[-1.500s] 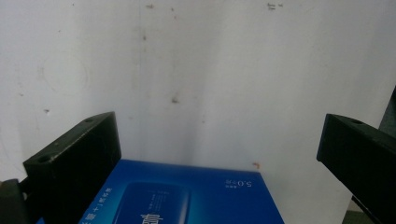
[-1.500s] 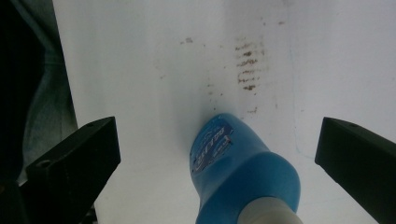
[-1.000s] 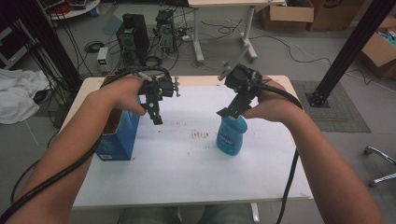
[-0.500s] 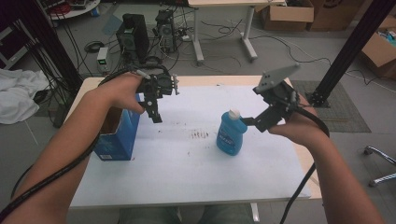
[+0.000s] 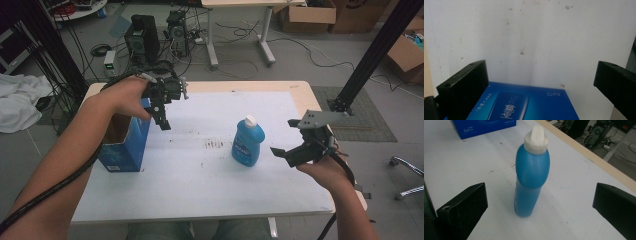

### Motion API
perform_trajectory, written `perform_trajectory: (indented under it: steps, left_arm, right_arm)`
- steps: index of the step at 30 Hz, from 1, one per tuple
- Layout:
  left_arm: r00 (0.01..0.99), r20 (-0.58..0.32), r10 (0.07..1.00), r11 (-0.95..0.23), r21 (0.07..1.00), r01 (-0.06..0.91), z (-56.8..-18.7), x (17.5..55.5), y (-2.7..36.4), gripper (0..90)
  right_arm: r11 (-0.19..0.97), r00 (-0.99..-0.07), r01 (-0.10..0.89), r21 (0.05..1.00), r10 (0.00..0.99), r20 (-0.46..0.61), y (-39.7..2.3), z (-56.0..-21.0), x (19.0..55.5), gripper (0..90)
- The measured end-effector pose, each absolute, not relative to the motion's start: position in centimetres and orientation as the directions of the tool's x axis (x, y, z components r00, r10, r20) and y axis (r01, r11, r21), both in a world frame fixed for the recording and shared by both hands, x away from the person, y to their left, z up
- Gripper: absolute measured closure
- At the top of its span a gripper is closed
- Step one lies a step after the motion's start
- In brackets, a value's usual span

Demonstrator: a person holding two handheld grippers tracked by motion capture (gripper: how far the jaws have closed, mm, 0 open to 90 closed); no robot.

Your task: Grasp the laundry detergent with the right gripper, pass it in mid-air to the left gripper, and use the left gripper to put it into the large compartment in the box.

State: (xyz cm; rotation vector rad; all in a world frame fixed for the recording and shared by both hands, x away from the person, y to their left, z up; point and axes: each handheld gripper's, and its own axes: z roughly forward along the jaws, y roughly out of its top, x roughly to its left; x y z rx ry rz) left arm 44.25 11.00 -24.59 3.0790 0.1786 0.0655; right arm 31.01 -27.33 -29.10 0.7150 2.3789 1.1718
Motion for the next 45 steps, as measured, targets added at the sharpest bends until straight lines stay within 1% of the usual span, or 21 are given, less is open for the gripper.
perform_trajectory:
  steps: [4, 10, 17, 23, 30, 45]
  left_arm:
    - [0.993, 0.040, 0.114, -0.992, 0.054, 0.112, -24.5, 44.0, 10.9, 0.1]
    - [0.993, 0.049, 0.109, -0.993, 0.058, 0.106, -24.0, 43.7, 10.8, 0.1]
    - [0.994, 0.053, 0.096, -0.994, 0.060, 0.093, -23.9, 43.5, 10.2, 0.1]
    - [0.995, 0.059, 0.077, -0.996, 0.055, 0.074, -23.9, 43.2, 9.8, 0.1]
    - [0.995, 0.062, 0.080, -0.996, 0.051, 0.077, -23.6, 43.0, 10.0, 0.1]
    - [0.995, 0.062, 0.082, -0.995, 0.055, 0.079, -23.8, 43.1, 10.2, 0.1]
  right_arm:
    - [0.457, -0.773, 0.316, 0.832, 0.633, -0.054, -28.5, -31.9, 30.7, 0.0]
    - [0.386, -0.752, 0.355, 0.851, 0.659, 0.014, -29.6, -35.8, 30.1, 0.0]
    - [0.329, -0.741, 0.356, 0.875, 0.669, 0.050, -29.3, -39.0, 30.4, 0.0]
    - [0.294, -0.756, 0.335, 0.895, 0.652, 0.068, -27.7, -40.5, 31.4, 0.0]
    - [0.327, -0.776, 0.308, 0.893, 0.630, 0.037, -25.1, -41.8, 32.7, 0.0]
    - [0.272, -0.783, 0.291, 0.917, 0.619, 0.064, -23.6, -43.4, 34.8, 0.0]
